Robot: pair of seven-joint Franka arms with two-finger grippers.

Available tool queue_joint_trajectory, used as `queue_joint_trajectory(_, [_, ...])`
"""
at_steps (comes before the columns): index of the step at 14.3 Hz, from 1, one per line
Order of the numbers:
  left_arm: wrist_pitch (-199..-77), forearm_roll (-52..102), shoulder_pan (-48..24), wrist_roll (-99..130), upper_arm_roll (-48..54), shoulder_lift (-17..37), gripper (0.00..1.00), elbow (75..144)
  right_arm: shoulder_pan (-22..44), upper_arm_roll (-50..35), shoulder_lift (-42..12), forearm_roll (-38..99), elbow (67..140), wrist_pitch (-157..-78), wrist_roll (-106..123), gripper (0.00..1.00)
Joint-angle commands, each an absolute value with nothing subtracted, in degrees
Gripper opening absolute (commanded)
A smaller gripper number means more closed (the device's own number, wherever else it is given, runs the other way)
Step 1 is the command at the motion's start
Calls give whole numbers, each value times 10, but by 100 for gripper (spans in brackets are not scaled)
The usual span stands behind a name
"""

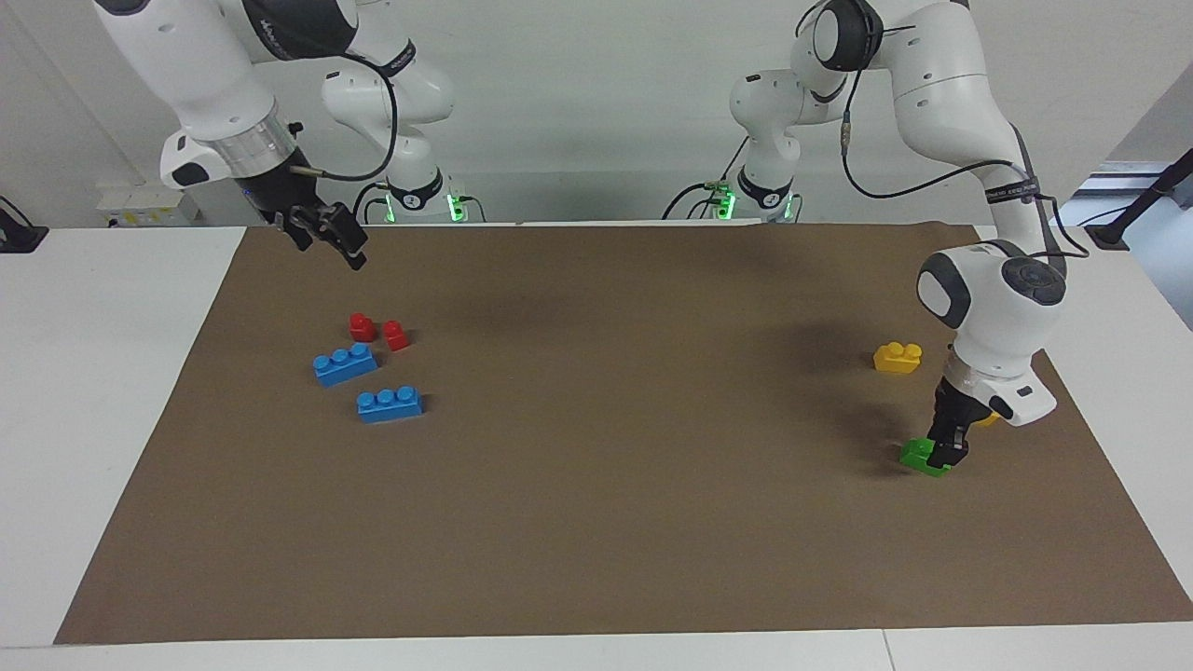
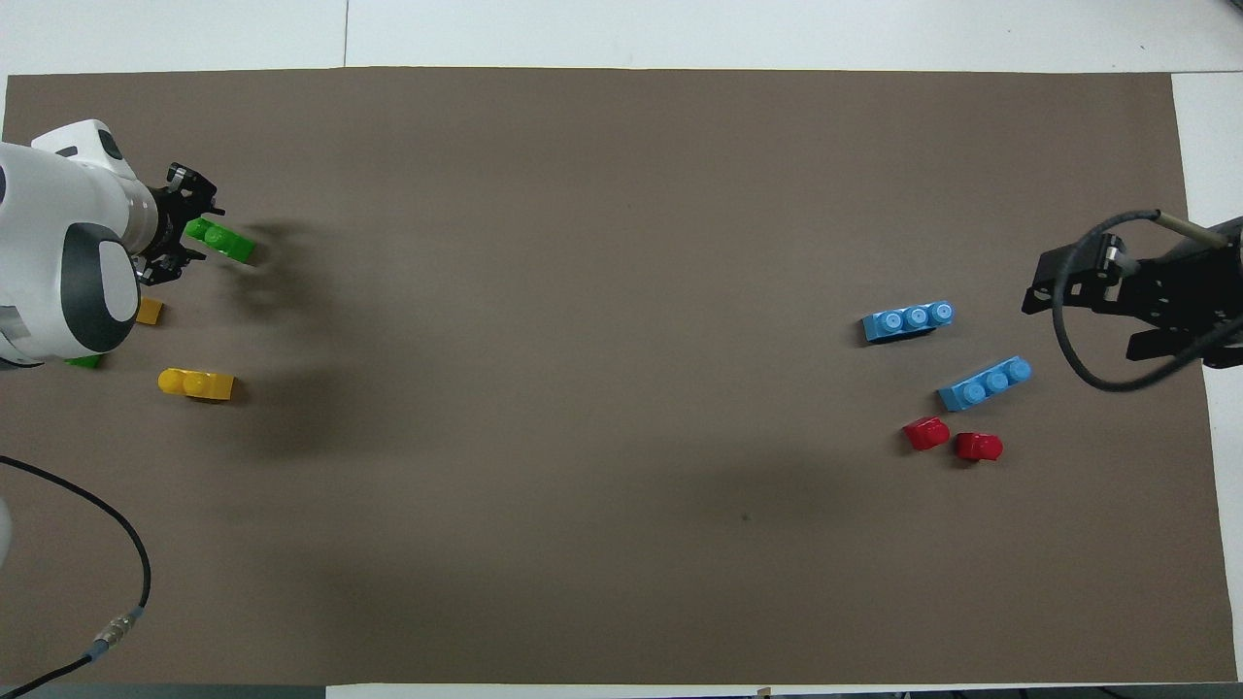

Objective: Remove green block with left arm and hold with right

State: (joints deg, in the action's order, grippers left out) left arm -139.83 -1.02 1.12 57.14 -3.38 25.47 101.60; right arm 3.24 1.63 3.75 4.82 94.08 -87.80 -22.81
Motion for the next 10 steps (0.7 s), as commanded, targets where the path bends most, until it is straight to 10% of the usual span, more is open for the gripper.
queue_joint_trajectory(1, [-1406, -11, 19, 548, -31, 259, 100, 1010, 38, 15, 25, 11, 890, -833, -137, 100])
queue_joint_trajectory(10, [-1213, -28, 10, 423, -25, 193, 100, 934, -1, 15, 24, -23, 898, -870, -49, 100])
